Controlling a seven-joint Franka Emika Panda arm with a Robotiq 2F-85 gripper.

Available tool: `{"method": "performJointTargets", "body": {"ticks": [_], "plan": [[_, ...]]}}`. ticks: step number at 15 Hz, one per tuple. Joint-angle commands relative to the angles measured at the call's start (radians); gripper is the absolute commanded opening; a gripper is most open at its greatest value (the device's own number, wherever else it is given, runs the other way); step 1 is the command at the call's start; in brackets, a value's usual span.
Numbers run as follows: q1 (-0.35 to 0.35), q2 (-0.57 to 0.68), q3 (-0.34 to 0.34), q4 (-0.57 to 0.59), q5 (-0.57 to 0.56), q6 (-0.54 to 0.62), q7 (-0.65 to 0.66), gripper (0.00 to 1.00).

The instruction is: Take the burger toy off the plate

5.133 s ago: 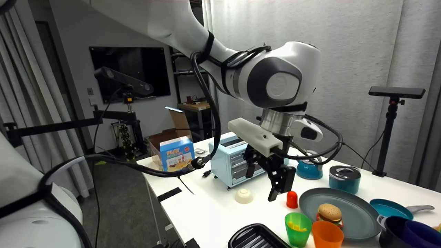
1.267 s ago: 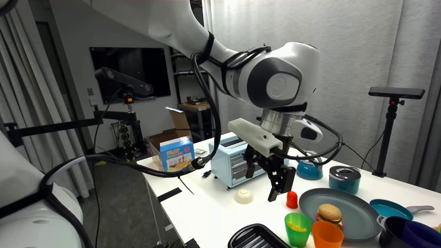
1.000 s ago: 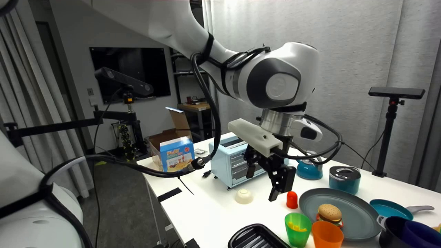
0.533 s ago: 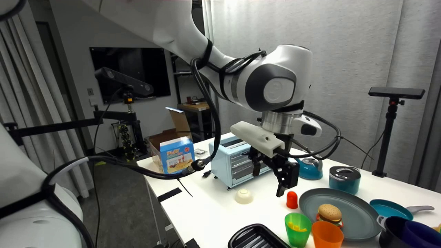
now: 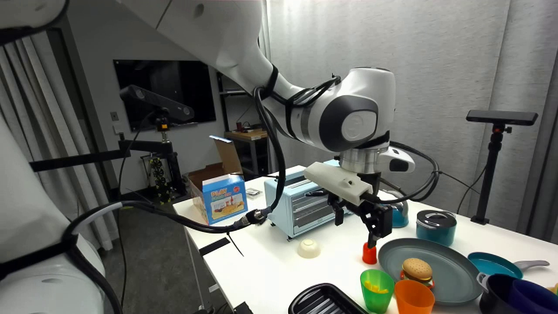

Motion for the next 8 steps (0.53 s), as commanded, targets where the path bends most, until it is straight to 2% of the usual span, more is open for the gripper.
{"method": "performJointTargets", "body": {"ticks": [1, 8], "plan": [[-0.009, 0.060, 0.011, 0.059, -0.039, 0.032, 0.047, 1.00], [-0.015, 0.144, 0.002, 0.186, -0.043, -0.006, 0.082, 1.00]]}}
